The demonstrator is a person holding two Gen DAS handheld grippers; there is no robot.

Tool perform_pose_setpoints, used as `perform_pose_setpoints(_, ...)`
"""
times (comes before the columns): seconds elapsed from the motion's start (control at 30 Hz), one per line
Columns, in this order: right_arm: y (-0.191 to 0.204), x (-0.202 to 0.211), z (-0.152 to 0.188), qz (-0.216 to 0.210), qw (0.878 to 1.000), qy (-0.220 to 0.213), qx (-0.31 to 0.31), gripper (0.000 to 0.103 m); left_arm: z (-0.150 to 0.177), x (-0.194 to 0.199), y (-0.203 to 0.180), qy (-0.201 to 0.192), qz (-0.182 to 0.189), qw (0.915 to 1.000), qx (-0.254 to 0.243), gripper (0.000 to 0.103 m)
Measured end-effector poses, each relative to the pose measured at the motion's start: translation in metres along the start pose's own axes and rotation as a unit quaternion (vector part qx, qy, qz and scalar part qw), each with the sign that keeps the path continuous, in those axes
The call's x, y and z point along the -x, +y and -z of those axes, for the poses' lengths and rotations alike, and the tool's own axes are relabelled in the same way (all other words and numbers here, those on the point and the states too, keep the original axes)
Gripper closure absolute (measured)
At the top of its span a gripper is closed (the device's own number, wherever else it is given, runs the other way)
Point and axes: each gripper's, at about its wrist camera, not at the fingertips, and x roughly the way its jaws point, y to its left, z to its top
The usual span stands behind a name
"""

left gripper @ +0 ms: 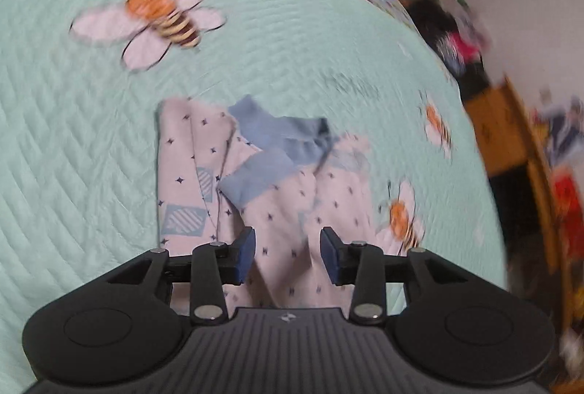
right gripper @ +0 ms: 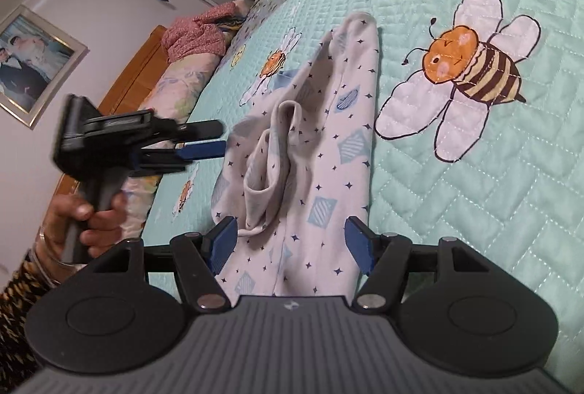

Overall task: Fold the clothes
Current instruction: 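Grasp the blue cuff again with the left gripper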

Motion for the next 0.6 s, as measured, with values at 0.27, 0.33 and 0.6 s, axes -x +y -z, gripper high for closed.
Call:
perform_pose_setpoints(0.27,0.007,0.001,-0.003,-0.014,1.0,-0.008,0.006,0.036,-0.01,-0.022,0.012,0.01,-0.017,0.9965,0.081,0.05)
perform_pose_setpoints(0.33,0.006,0.003,-0.007,-0.018,1.0,-0.015,0.001,0.036,-0.008,-0.014,0.013,-0.009,-0.01,0.9964,0.084,0.049)
perform_pose_setpoints(0.6,-0.015,0.005,-0.028,-0.056,0.995,-0.046,-0.068,0.035,-0.009,-0.021,0.023,-0.013,0.007,0.9939,0.109,0.044)
